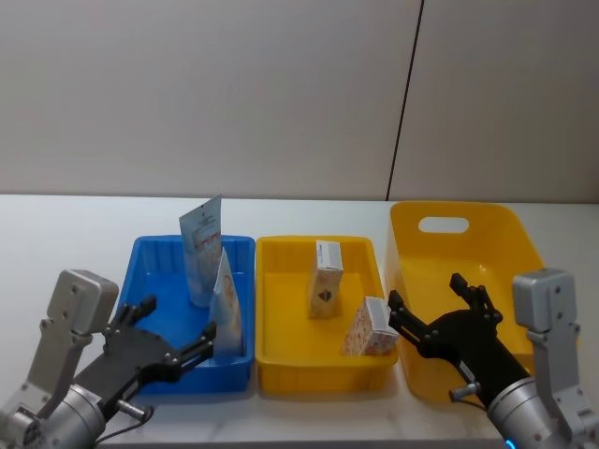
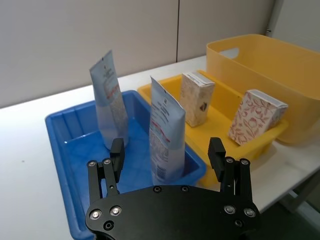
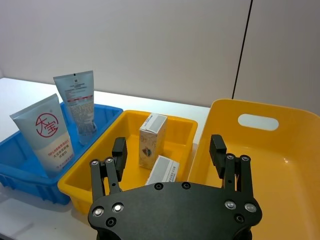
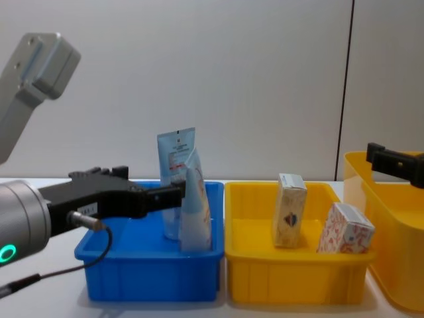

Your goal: Bimanual collaborative sorting of washing and personal care products

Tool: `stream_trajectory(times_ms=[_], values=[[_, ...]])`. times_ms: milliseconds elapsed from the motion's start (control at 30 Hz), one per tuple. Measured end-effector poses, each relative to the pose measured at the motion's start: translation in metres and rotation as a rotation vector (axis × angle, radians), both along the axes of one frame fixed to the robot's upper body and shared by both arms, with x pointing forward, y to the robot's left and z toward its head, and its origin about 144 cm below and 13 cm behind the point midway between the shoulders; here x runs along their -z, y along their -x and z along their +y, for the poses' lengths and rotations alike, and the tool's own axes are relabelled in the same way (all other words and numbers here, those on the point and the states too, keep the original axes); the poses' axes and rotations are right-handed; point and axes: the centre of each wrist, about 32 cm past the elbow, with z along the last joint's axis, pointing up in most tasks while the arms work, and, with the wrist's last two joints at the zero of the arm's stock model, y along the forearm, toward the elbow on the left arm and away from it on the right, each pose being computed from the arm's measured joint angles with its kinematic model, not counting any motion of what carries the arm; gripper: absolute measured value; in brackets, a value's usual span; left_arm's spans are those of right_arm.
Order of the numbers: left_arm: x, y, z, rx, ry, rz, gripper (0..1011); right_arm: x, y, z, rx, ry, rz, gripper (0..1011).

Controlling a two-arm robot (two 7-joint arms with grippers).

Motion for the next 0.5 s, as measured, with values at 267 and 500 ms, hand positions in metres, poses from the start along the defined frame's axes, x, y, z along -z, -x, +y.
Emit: stream_trajectory(times_ms=[267,500], values=[[0.006,-0.006,-0.001,0.035,0.017,0.049,1001,0.000,0.000,0.000,0.000,0.000,0.000,1003],[0.010,-0.020,-0.008,0.066,0.033,0.080,1001,0.000,0.000,0.000,0.000,0.000,0.000,1003]])
